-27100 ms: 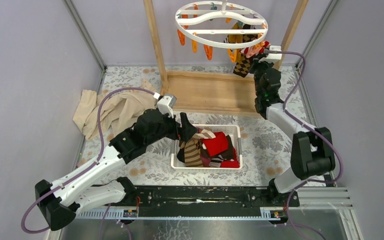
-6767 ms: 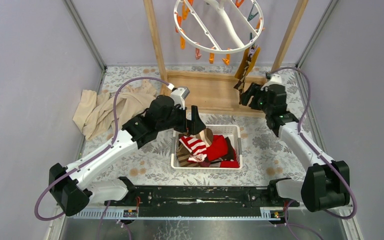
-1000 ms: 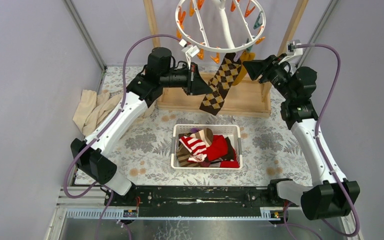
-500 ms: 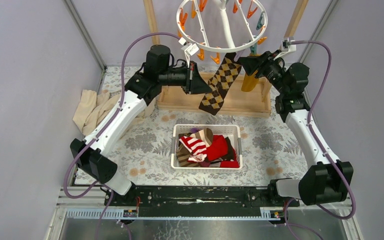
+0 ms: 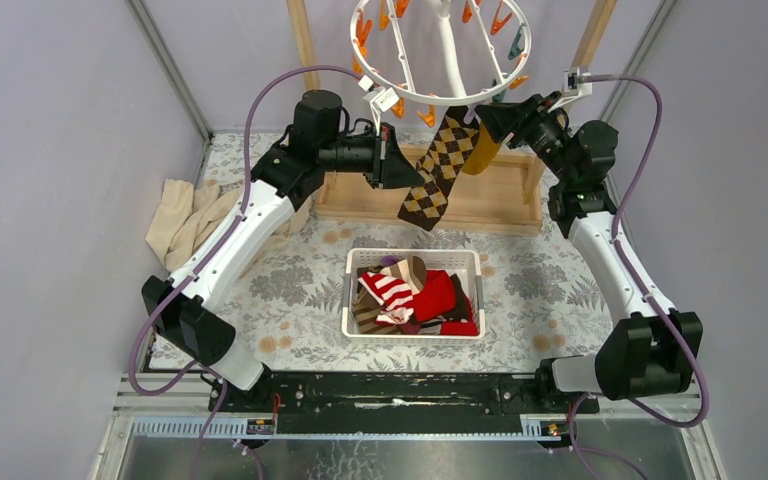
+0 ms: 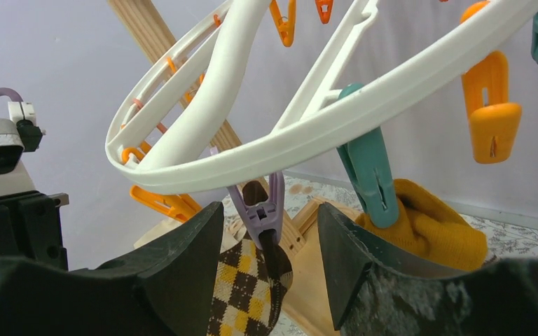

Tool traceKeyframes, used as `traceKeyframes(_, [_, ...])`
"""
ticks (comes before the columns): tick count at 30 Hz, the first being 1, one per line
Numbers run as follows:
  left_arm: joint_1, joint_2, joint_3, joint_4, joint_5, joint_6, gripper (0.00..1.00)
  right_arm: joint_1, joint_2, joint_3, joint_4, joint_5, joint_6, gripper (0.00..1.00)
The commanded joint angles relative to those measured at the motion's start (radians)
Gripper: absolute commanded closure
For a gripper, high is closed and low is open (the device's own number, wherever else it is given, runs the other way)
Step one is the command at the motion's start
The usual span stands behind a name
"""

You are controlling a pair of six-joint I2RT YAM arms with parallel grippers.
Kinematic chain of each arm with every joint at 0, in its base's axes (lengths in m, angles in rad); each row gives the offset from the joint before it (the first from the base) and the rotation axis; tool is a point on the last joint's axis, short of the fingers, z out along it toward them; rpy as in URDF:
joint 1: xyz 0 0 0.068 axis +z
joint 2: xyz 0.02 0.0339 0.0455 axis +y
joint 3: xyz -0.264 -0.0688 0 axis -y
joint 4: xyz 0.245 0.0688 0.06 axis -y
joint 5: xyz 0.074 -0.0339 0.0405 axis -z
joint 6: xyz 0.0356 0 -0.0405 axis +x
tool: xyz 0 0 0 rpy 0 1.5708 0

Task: Remove the socks clipped to the hanger
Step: Remove the sock from the hanger.

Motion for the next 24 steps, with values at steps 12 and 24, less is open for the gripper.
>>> traceKeyframes(12, [0.009, 0.005, 0.035, -0.007, 0.031, -0.005, 0.96, -0.005, 0.036, 0.082, 0.114, -0.017, 0.049, 0.45])
traceKeyframes(24, [0.01, 0.002, 0.031, -0.006, 0.03, -0.004, 0.96, -0.005, 0.05, 0.09, 0.14, -0.031, 0.076, 0.58])
